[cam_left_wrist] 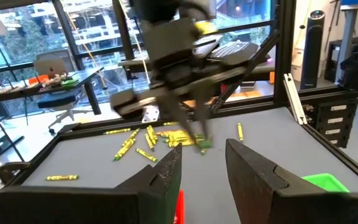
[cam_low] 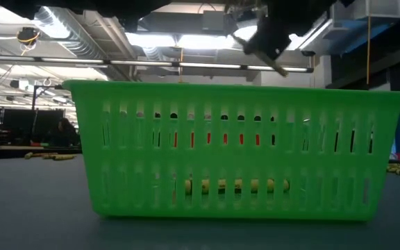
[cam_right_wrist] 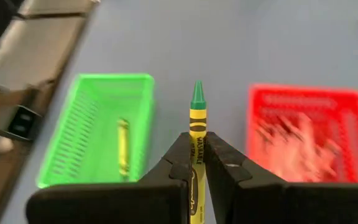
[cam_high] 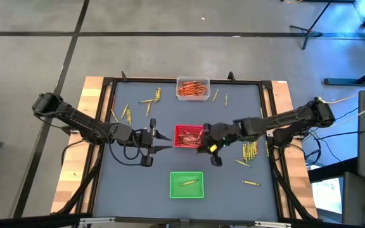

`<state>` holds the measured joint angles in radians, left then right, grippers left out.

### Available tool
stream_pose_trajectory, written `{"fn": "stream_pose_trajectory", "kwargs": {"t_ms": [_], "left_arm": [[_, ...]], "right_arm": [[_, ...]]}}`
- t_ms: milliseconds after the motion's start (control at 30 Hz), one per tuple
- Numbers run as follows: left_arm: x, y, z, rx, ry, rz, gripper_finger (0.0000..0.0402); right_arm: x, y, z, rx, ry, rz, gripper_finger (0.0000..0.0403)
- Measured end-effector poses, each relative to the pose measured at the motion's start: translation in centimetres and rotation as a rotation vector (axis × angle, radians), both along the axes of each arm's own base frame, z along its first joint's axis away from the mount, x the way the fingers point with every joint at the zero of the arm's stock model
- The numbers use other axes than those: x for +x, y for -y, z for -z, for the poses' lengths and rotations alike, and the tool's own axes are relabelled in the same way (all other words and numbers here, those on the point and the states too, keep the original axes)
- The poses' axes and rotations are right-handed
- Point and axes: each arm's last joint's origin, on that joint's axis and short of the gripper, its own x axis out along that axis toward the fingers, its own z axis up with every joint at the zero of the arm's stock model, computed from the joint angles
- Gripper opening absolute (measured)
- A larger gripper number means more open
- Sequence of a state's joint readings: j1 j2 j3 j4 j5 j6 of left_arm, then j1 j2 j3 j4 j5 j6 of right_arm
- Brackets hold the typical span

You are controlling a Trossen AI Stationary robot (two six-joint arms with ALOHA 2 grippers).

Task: Sort crayons
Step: Put the green crayon into the green bin

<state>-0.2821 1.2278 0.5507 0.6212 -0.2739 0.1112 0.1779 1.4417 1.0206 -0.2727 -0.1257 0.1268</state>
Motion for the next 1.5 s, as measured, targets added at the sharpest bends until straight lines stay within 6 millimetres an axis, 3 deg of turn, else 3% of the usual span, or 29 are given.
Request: {"fn": "stream_pose_trajectory", "kwargs": {"t_ms": [200,567,767,900,1033,1167,1500], "left_arm": [[0.0,0.0,0.0,0.000,0.001,-0.002,0.0109],[0.0,0.0,0.0,0.002,0.001,-0.002,0.0109],[0.0,0.0,0.0,0.002,0.001,-0.002,0.0109],[0.0,0.0,0.0,0.002,0.001,-0.002,0.0109],[0.0,0.0,0.0,0.002,0.001,-0.002,0.0109],[0.0,0.0,0.0,-0.002,0.000,-0.002,0.0109],[0.0,0.0,0.0,-0.005,0.000,-0.001,0.0109]], "right_arm": [[1.3,-3.8,0.7,0.031,0.111,-0.102,0.0028],[3.4,-9.4,4.8,0.084,0.202,-0.260,0.0028],[3.8,-9.6,6.6,0.080,0.138,-0.251,0.0031],[3.9,-9.6,7.1,0.097,0.109,-0.233,0.0069],[3.5,-9.5,6.6,0.098,0.093,-0.245,0.0134],[2.7,-8.6,4.1,0.078,0.082,-0.262,0.0178],[-0.8,-6.1,-0.9,-0.098,-0.036,-0.131,0.0189]]}}
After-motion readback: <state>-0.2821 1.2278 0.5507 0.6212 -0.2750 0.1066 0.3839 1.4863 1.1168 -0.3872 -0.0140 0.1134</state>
